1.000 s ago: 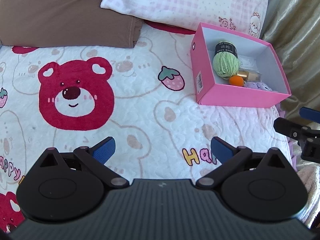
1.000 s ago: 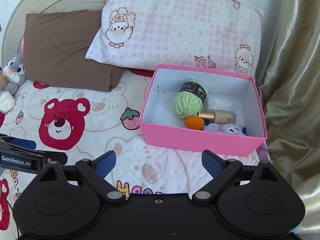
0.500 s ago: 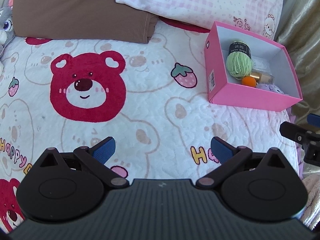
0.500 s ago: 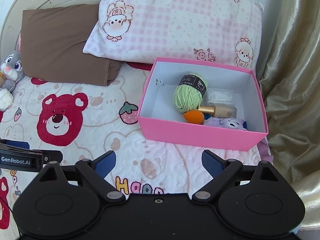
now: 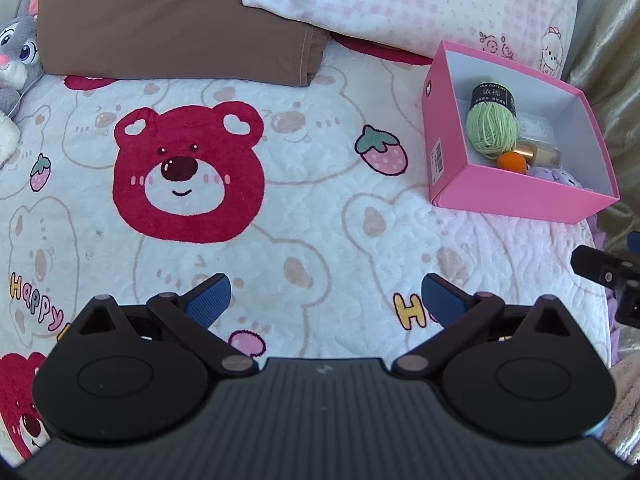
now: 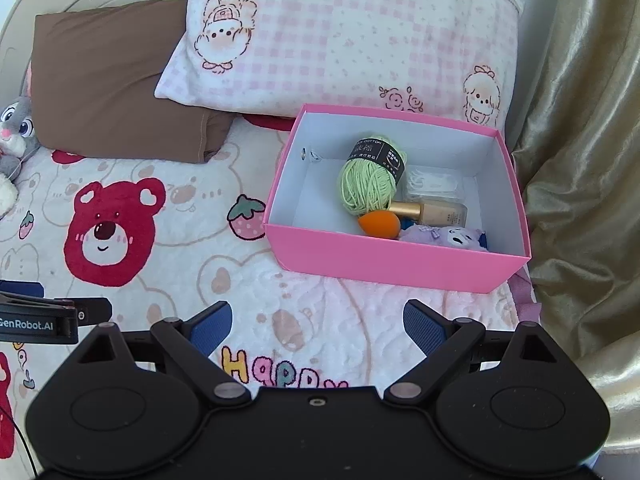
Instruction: Organize objects
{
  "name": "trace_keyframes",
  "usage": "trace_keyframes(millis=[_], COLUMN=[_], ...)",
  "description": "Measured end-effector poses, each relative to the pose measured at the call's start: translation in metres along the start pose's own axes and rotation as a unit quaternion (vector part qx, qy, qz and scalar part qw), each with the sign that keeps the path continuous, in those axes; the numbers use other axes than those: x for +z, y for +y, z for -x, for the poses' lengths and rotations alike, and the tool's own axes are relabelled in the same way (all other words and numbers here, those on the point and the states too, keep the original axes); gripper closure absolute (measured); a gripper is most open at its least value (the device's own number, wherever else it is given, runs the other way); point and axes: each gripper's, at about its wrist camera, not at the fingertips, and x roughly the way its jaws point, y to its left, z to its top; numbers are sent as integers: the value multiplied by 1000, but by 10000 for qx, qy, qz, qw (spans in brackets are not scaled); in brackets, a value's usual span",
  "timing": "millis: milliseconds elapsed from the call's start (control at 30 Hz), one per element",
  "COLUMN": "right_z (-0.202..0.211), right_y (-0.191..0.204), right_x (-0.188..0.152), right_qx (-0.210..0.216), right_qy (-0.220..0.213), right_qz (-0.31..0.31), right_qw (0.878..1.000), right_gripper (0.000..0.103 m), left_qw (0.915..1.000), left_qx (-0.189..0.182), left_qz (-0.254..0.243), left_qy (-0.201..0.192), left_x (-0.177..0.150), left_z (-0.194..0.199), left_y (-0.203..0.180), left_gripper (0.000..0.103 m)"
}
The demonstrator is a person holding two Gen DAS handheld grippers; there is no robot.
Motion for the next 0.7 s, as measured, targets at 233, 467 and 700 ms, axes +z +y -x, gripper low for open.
trace_keyframes(millis=[233,467,700], right_z=[0,-1,-2], right_y=[1,1,-2], right_x=[-1,-2,-2], right_qx=[-16,-62,-84], right_qy=[-3,27,46], right_qz=[22,12,-3], right_qw=[10000,10000,10000], right_gripper=[8,8,8], left_qw=[10000,10000,9999], left_qx=[33,57,93], left_qz=[-22,43,-24], left_qy=[57,67,33], left_x=[1,1,2], left_z=[-3,-4,-3], left_y=[0,2,2], left_gripper=[0,0,0])
